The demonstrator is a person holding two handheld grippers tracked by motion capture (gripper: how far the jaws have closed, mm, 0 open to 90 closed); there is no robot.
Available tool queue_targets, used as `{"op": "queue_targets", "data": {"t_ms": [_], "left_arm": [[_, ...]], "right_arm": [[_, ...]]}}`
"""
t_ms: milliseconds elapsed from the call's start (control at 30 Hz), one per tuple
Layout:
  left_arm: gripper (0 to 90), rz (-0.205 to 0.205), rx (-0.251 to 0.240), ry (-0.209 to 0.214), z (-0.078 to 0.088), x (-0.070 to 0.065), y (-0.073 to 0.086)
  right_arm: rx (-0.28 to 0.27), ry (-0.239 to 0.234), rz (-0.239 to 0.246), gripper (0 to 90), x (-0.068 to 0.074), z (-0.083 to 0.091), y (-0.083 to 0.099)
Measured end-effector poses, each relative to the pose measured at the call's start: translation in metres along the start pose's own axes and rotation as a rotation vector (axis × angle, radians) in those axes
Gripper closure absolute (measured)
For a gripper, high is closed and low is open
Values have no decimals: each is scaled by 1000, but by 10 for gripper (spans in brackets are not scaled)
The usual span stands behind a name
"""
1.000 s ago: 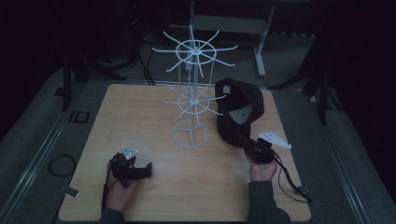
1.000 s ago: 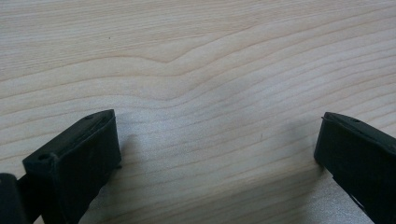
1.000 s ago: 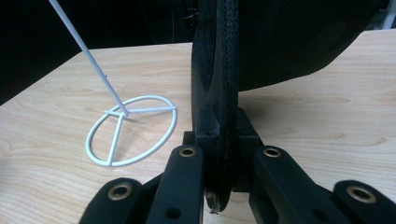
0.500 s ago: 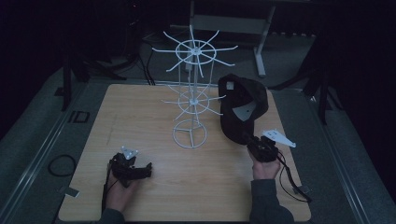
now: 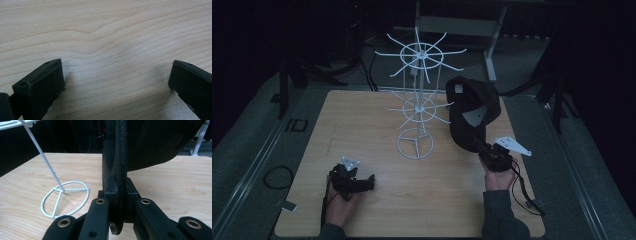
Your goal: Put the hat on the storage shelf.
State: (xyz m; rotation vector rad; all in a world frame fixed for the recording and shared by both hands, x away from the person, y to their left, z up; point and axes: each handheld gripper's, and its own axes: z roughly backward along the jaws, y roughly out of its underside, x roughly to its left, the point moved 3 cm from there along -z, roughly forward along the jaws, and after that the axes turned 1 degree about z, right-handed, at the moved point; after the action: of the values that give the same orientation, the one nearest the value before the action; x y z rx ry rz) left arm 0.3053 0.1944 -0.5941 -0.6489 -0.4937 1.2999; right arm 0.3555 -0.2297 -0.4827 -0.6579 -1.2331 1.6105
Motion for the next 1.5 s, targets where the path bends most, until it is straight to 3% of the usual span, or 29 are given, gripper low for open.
{"op": "queue_targets", "data": {"t_ms": [1500], "left_arm": [[2, -3, -1, -2, 0, 0, 0]], "right_arm": [[-80, -3, 28, 856, 3, 12, -26]]}}
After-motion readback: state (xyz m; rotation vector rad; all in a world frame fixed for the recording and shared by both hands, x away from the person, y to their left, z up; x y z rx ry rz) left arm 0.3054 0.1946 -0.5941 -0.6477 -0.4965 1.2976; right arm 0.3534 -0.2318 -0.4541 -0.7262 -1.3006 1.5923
